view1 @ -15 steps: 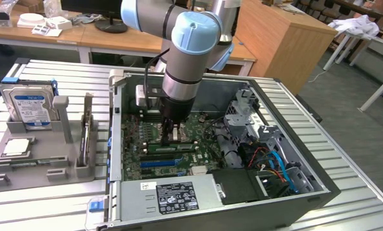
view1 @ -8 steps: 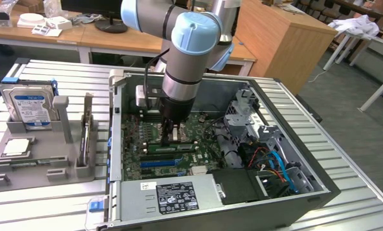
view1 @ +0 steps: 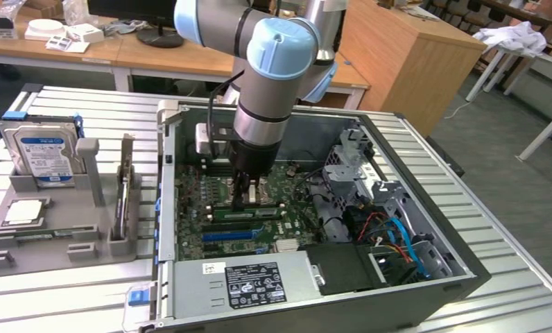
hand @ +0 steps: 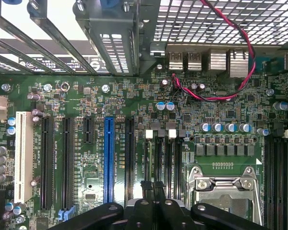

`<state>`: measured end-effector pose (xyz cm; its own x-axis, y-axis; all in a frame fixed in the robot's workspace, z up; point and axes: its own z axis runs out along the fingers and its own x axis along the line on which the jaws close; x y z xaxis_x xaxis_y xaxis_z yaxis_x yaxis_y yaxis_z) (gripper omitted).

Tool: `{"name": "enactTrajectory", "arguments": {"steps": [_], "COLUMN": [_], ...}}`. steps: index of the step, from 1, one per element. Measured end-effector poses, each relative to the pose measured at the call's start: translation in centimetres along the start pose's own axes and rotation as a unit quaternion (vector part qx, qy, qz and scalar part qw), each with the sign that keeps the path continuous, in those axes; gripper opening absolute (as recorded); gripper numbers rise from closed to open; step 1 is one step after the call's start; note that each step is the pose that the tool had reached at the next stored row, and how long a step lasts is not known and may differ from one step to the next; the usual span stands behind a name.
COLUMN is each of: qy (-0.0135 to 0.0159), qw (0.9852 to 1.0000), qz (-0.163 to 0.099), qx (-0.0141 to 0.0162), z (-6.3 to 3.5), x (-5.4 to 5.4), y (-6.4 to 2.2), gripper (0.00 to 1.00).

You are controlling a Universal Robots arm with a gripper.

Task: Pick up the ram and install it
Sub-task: 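Press down the ram until it locks into place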

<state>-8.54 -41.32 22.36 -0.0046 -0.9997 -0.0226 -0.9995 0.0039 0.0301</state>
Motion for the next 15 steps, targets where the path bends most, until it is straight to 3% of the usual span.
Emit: {"name": "enactTrajectory", "arguments": {"steps": [15], "qy": [0.0], "qw": [1.0], "qz": [0.0], "qx": [0.0001], "z": [0.11], "x": [0.01], "y": [0.0], "gripper": [0.1]}}
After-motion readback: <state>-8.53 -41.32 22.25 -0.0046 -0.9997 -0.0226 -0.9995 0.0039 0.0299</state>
